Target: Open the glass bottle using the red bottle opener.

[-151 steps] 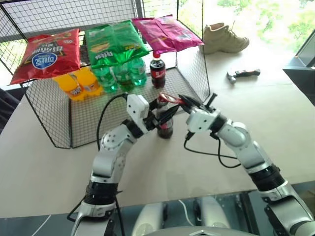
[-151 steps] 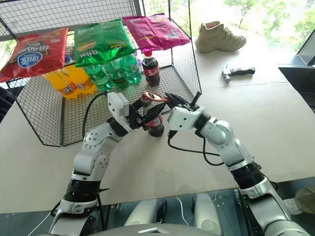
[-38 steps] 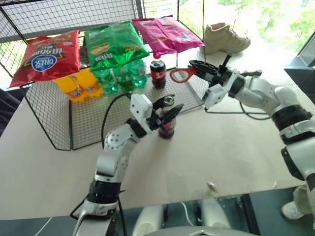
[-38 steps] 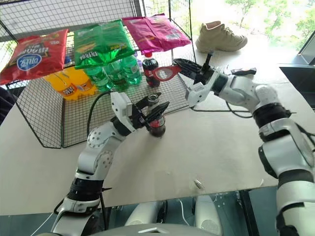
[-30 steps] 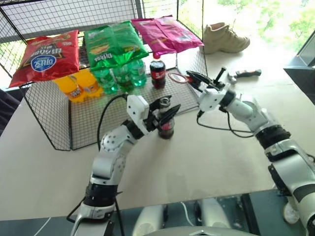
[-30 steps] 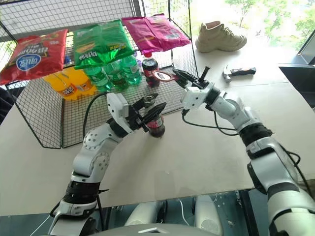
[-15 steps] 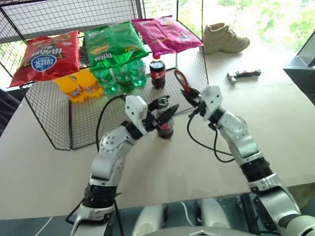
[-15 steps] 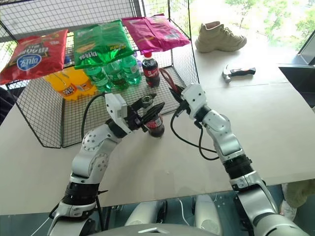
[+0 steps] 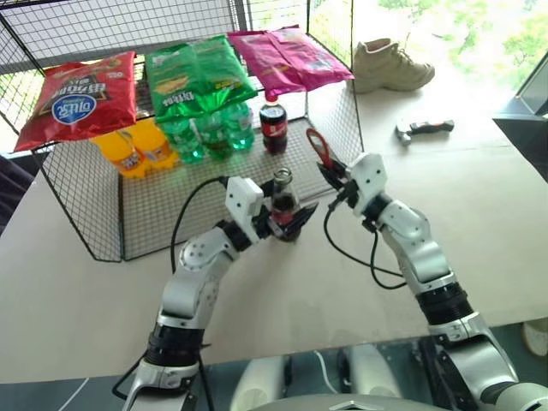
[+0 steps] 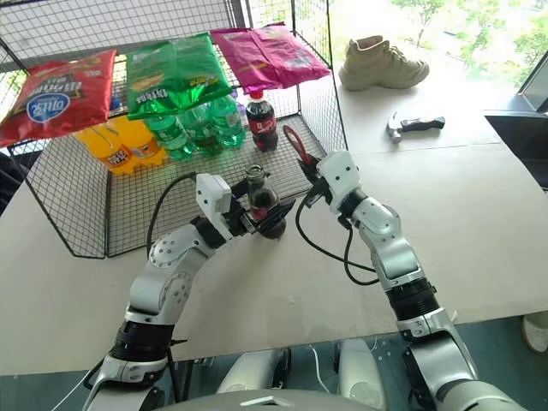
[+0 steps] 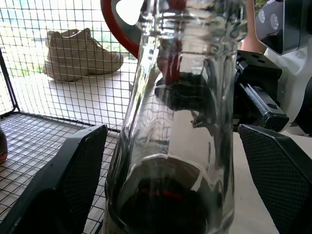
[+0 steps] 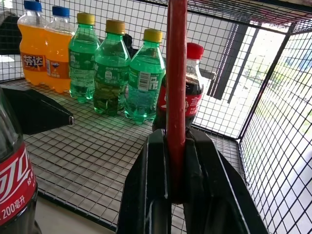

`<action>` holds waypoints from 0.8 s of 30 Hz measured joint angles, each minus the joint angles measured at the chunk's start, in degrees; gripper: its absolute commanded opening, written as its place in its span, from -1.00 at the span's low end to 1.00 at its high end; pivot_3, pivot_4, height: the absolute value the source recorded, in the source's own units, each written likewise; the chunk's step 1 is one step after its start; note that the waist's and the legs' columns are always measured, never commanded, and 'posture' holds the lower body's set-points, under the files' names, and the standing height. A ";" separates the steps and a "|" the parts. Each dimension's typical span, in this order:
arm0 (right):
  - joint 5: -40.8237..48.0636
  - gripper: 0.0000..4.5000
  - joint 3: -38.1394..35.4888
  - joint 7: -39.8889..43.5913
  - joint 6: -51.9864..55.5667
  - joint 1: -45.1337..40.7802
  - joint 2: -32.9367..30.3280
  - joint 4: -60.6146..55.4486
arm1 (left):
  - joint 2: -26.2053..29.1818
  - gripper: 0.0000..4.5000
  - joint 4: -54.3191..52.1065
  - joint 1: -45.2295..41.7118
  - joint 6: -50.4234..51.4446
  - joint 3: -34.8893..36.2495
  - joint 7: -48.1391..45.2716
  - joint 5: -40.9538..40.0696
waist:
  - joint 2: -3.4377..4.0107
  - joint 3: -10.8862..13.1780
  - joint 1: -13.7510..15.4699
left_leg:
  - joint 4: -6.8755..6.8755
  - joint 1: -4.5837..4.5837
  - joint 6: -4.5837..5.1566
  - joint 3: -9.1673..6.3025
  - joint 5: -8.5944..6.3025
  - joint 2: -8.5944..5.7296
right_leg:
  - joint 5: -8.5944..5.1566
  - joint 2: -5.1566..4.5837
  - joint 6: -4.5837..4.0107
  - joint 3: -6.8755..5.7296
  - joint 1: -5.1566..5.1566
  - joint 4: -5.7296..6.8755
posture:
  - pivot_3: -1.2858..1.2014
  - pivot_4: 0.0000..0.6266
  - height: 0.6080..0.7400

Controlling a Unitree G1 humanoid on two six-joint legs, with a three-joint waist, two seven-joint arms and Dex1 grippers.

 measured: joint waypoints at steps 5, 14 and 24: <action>3.03 -1.00 -3.60 0.06 6.71 2.45 -0.23 -2.92 | 3.20 0.97 -2.18 3.75 0.84 0.34 -1.28 -0.23 | 0.01 0.01 0.01 | -0.01 -0.03 0.00 0.00 -0.01 0.01 | 0.00 -0.02 0.00 0.01 -0.02 -0.02 | 0.03 -0.52 1.00; 11.16 -1.00 -7.20 2.37 22.98 8.85 -3.22 -11.80 | 7.06 0.97 -5.95 10.50 1.00 1.79 -2.26 -0.56 | 0.03 0.01 0.05 | -0.01 -0.05 0.11 -0.01 -0.07 0.03 | -0.01 -0.03 -0.01 -0.01 -0.02 -0.02 | 0.03 -0.52 1.00; 25.30 -0.51 -8.82 8.64 49.26 18.47 -14.39 -23.17 | 11.02 1.00 -8.98 27.47 -0.03 7.60 -2.73 -0.64 | 0.06 0.06 0.19 | 0.00 -0.14 0.33 -0.02 -0.20 0.10 | -0.11 -0.13 -0.11 -0.10 -0.02 -0.17 | 0.03 -0.52 1.00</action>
